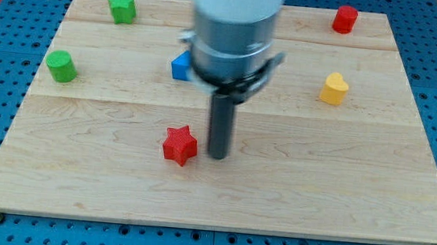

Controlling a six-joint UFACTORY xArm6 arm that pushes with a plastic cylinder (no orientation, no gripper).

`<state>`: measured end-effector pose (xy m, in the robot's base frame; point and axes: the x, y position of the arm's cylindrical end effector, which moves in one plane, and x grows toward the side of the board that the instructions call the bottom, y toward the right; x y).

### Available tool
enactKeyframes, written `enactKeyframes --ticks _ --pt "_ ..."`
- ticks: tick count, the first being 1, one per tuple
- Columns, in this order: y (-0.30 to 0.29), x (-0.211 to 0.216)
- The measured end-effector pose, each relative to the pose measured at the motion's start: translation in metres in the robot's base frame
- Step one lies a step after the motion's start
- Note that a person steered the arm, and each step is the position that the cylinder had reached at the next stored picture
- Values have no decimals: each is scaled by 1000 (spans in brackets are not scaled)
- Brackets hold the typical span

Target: Push the red star towards the bottom left

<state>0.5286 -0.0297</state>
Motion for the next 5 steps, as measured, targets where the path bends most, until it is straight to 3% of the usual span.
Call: enactKeyframes --ticks 1,2,3,5 --pt "-62 -1" --pt "-30 -29" --pt "-38 -67" --pt "-166 5"
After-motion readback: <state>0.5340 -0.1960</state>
